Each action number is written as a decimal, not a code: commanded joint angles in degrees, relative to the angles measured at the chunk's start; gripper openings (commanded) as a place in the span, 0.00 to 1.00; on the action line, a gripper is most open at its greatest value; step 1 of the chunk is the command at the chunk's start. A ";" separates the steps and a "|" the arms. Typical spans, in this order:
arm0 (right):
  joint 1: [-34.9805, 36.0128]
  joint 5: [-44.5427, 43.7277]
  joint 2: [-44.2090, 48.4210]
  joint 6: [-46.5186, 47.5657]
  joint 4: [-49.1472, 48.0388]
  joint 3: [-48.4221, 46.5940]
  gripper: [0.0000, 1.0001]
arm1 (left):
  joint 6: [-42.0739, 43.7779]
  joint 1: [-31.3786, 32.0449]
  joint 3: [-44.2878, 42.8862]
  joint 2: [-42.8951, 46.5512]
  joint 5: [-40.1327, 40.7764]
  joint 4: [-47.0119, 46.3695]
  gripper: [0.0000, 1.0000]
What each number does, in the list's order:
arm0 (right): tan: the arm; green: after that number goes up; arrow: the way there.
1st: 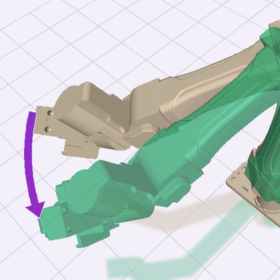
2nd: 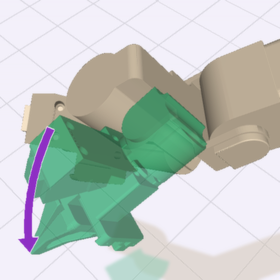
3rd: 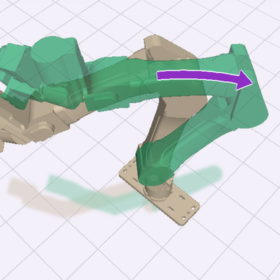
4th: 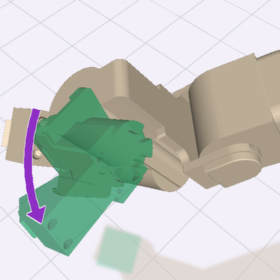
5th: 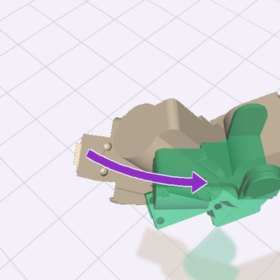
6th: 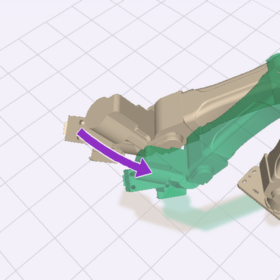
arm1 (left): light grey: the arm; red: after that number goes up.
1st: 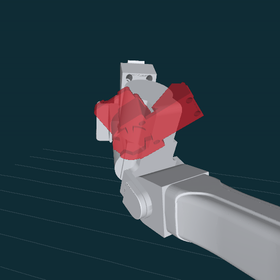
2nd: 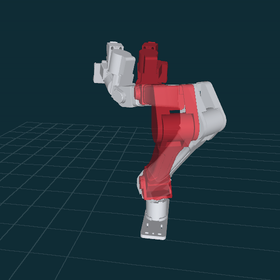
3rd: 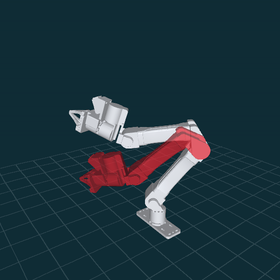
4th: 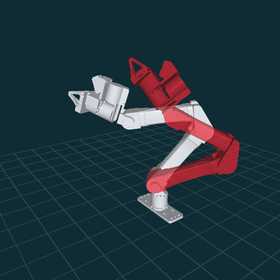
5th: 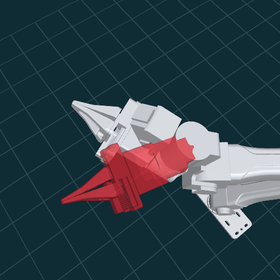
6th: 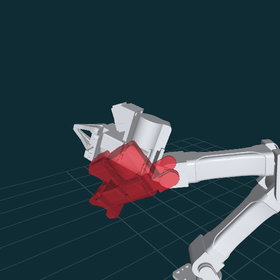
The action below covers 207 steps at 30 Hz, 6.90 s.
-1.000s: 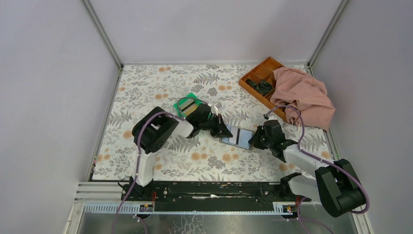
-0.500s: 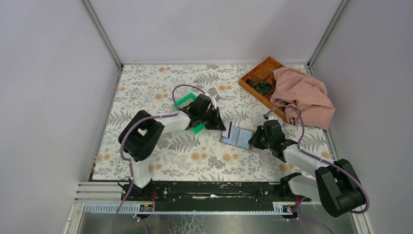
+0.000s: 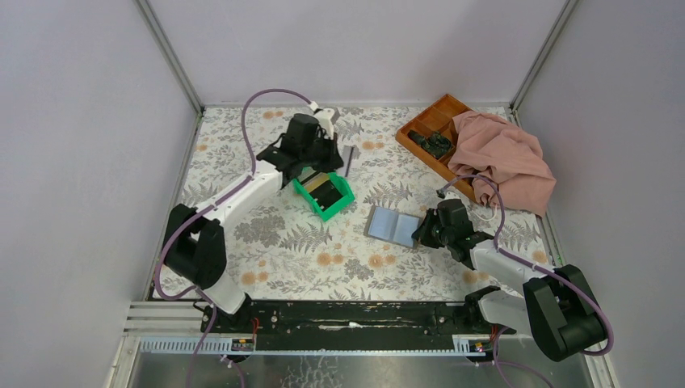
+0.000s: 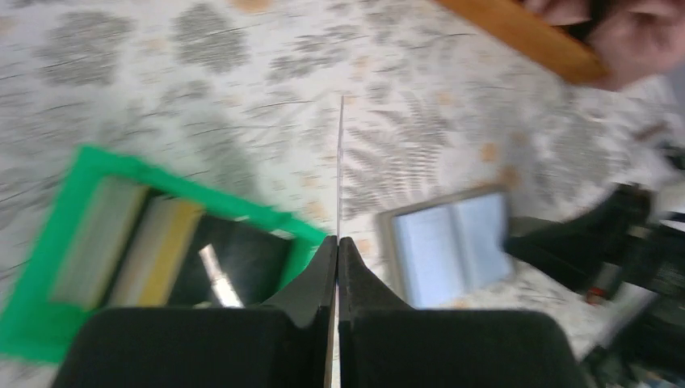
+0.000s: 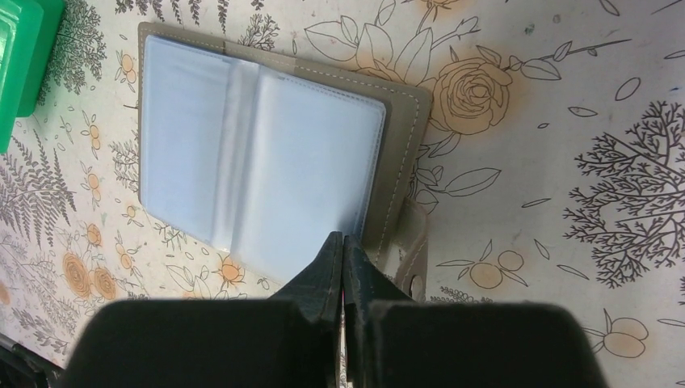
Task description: Take the credit cards out of the card holder
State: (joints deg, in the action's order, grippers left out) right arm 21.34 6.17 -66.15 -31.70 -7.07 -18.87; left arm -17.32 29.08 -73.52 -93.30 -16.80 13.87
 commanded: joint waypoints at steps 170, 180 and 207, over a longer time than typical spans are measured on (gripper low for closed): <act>21.98 -13.58 -4.62 -3.09 12.09 -7.67 0.00 | -12.33 17.87 23.55 -5.69 27.19 -33.67 0.95; 10.25 -18.56 -9.74 -4.66 16.03 -9.48 0.00 | -12.48 17.68 23.19 -5.62 27.35 -32.82 0.95; -2.79 -21.29 -19.27 4.23 14.54 -30.07 0.22 | -17.75 15.18 25.85 -8.42 12.91 -41.84 0.11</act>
State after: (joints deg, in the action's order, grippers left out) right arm 19.68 -11.00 -81.87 -29.17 6.79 -44.86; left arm -34.39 44.75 -47.86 -101.01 -0.54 -23.42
